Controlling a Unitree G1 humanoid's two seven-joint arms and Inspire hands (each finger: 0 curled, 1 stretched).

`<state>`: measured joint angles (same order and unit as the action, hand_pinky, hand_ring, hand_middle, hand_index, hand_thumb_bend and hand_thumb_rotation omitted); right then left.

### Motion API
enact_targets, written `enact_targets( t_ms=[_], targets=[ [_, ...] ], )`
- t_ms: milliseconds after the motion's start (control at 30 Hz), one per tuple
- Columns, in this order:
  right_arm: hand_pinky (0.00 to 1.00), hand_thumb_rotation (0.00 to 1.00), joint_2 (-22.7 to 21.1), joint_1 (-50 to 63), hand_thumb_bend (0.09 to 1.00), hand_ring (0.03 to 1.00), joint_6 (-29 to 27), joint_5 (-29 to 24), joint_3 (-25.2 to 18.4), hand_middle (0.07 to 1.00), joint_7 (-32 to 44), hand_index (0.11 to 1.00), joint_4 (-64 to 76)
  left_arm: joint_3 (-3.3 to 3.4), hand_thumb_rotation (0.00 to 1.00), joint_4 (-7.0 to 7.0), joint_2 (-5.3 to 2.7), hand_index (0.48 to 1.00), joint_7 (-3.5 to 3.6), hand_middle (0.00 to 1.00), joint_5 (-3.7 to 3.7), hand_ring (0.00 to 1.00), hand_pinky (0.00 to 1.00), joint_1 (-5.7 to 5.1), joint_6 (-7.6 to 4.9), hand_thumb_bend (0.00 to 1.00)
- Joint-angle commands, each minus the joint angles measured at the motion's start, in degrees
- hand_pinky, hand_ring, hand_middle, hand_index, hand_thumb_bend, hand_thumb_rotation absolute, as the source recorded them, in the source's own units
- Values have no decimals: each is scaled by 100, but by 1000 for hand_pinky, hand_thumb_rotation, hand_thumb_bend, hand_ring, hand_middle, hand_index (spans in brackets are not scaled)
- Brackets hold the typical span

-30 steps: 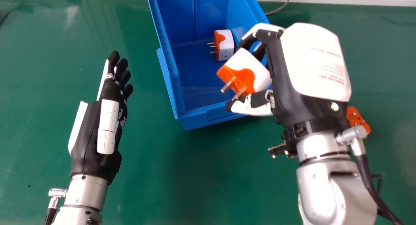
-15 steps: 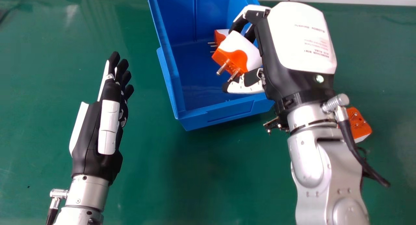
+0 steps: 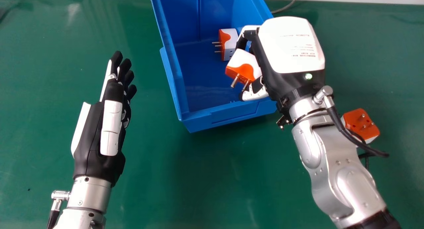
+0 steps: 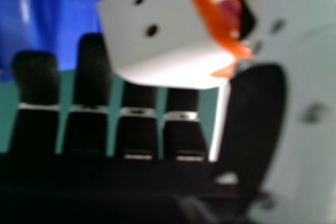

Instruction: Pick all objects and put in blue box

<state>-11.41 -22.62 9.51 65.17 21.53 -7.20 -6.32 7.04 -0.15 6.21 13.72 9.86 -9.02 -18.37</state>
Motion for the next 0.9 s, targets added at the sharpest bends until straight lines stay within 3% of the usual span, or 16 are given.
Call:
enact_targets(
  t_ms=[0, 233, 367, 467, 600, 700, 800, 867],
  targets=[
    [286, 0, -36, -311, 514, 388, -200, -114, 81, 485, -388, 519, -314, -7, 1000, -69, 29, 1000, 20, 1000, 15, 1000, 1000, 45, -41, 862],
    [302, 0, -93, -600, 514, 395, -387, -215, 284, 496, -915, 511, -981, -1, 1000, -34, 11, 1000, -8, 1000, -15, 1000, 1000, 62, -82, 856],
    [302, 0, -168, -673, 514, 395, -618, -325, 369, 496, -1180, 511, -1132, -1, 1000, -62, 9, 1000, 34, 1000, 57, 1000, 1000, 52, -46, 856],
    [312, 0, -195, -725, 514, 401, -817, -415, 409, 503, -1409, 506, -1287, -4, 1000, -25, 5, 1000, 17, 1000, 14, 1000, 1000, 60, -104, 855],
    [321, 0, -208, -784, 515, 404, -945, -462, 484, 503, -1580, 507, -1415, -4, 1000, -31, 16, 1000, 21, 1000, 11, 1000, 1000, 51, -80, 849],
    [321, 0, -195, -852, 515, 404, -976, -470, 543, 503, -1684, 507, -1578, -6, 1000, -77, 19, 1000, 47, 1000, 61, 1000, 1000, 27, -29, 849],
    [327, 0, -176, -950, 515, 406, -967, -460, 603, 501, -1703, 508, -1719, 12, 1000, 18, -12, 1000, 41, 1000, 74, 1000, 1000, 82, -109, 845],
    [327, 0, -164, -1029, 515, 406, -961, -456, 653, 501, -1731, 508, -1849, 10, 1000, 43, 25, 1000, 61, 1000, 38, 1000, 1000, 93, -123, 845]
  ],
)
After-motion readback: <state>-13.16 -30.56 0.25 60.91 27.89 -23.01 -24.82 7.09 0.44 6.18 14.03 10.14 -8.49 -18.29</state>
